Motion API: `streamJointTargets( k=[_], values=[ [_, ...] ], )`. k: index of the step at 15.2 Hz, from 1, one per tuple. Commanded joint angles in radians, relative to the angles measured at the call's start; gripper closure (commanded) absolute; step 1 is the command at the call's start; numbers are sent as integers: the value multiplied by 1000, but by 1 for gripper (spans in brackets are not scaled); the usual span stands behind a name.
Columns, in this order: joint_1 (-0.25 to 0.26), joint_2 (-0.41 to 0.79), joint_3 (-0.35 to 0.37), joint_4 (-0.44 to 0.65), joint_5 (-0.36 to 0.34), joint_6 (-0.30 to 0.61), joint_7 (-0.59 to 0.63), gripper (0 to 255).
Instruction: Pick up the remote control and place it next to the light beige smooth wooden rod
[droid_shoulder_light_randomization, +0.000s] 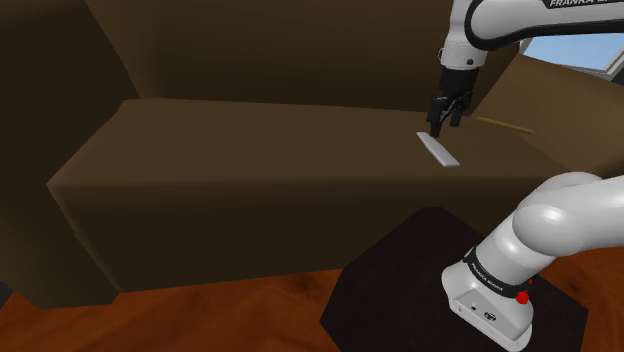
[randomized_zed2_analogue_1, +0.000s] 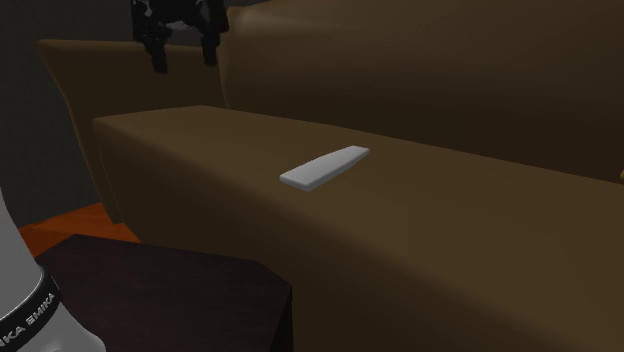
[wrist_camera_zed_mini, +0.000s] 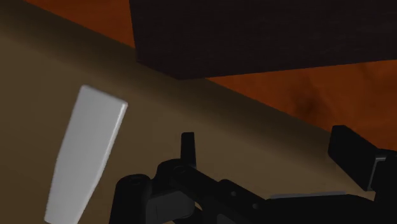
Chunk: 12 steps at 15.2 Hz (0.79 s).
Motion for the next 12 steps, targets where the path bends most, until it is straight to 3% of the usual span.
streamJointTargets(
  k=[1,12],
  values=[
    [-32,29,-40,-15,-24,71,-6,0],
    [-164,268,-232,-14,-67,439,-21,0]
  ],
)
